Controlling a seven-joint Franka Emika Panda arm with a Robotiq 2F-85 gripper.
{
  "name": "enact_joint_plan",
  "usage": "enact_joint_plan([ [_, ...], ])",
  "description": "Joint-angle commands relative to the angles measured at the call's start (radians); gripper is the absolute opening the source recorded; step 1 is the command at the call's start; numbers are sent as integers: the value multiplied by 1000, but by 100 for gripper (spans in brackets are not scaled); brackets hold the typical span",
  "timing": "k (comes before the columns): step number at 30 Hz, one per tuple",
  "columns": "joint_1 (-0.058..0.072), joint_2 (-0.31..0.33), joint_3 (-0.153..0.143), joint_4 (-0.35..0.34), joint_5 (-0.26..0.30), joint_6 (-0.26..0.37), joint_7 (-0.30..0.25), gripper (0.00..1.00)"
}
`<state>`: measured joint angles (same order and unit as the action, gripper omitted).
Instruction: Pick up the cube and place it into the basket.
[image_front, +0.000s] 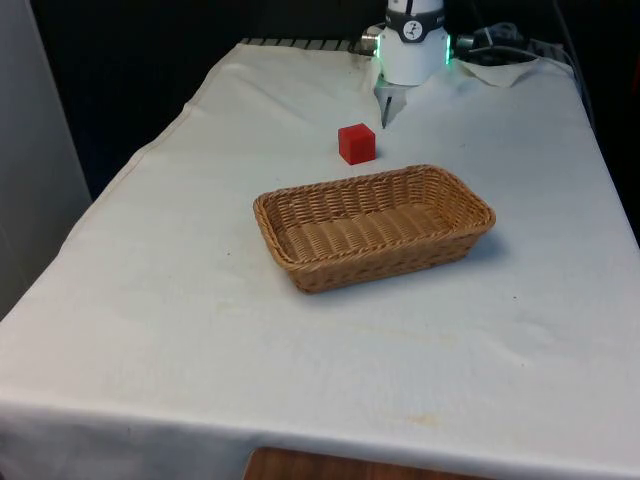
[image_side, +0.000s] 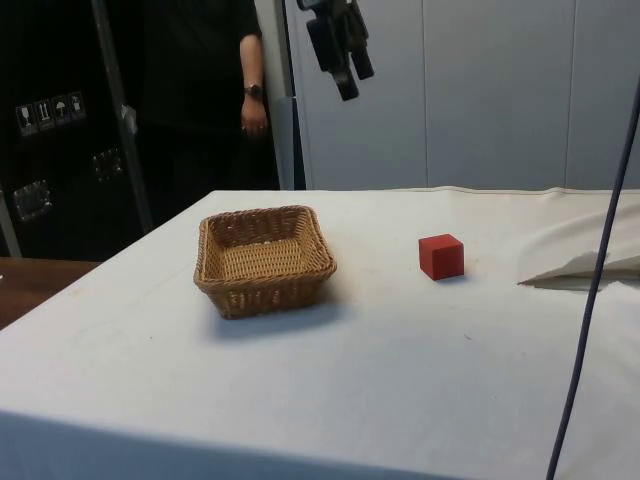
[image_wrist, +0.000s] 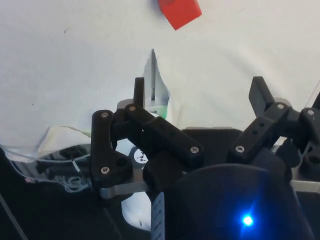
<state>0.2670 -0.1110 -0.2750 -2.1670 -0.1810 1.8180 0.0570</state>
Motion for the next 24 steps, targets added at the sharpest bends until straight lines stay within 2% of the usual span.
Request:
enact_joint_plan([
  [1, -1, 2, 0, -2, -1, -4, -1, 100],
  [12, -2, 22, -8, -29, -7, -48, -10, 100],
  [24, -3, 36, -11, -89, -5, -42, -9, 100],
])
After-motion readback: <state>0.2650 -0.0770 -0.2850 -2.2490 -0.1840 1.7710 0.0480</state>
